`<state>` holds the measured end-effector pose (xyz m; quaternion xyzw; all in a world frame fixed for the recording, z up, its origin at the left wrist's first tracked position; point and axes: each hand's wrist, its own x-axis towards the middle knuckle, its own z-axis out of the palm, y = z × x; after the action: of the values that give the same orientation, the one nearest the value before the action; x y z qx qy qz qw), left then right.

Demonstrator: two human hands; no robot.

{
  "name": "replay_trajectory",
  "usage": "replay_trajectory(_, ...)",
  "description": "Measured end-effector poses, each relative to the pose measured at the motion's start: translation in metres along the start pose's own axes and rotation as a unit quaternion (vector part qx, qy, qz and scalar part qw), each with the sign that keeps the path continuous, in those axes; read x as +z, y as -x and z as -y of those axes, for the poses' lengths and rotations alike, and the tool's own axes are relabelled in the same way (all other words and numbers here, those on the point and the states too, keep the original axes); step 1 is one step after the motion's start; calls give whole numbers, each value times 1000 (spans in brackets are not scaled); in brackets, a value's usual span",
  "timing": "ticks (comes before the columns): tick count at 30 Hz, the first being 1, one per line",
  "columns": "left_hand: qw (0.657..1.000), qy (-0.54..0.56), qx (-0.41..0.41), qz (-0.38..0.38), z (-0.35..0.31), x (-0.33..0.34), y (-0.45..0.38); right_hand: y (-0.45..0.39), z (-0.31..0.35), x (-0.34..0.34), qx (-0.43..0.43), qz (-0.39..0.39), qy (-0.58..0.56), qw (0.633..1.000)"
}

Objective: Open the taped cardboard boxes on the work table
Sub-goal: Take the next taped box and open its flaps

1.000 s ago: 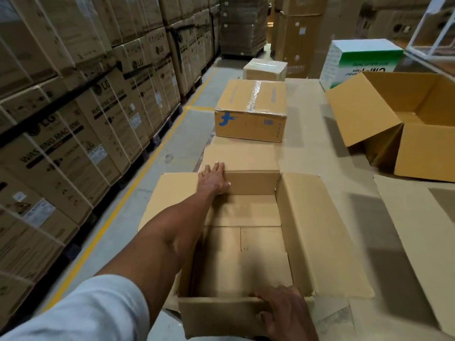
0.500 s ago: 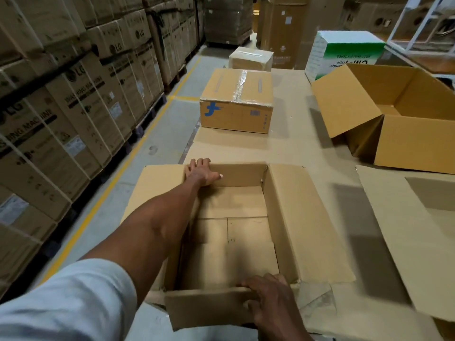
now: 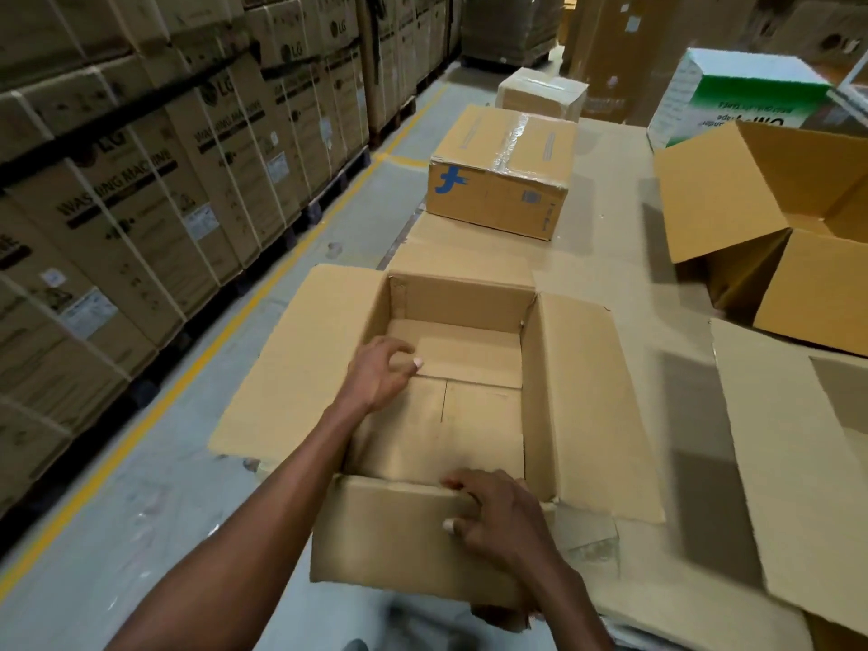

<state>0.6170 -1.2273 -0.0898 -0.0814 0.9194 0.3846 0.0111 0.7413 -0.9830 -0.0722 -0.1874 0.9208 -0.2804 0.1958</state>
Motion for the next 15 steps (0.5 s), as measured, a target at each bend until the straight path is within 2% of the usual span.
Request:
replay_trajectory(2, 997, 68, 8, -34, 0, 3, 48, -3, 0, -3, 0, -4, -52, 999)
replay_trajectory(5, 980, 149, 16, -127, -7, 5, 113, -10, 1, 2, -15, -72, -173, 982)
replay_trajectory(9, 943, 229, -46, -236, -3, 7, 176, -20, 16, 15, -52, -128, -237, 962)
replay_trajectory(12, 912, 272, -87, -294, 7, 2, 211, -24, 41, 32, -88, -143, -266, 949)
replay_trajectory(15, 890, 303, -127, -316, 25, -9, 242, -25, 72, 52, -117, -116, -305, 938)
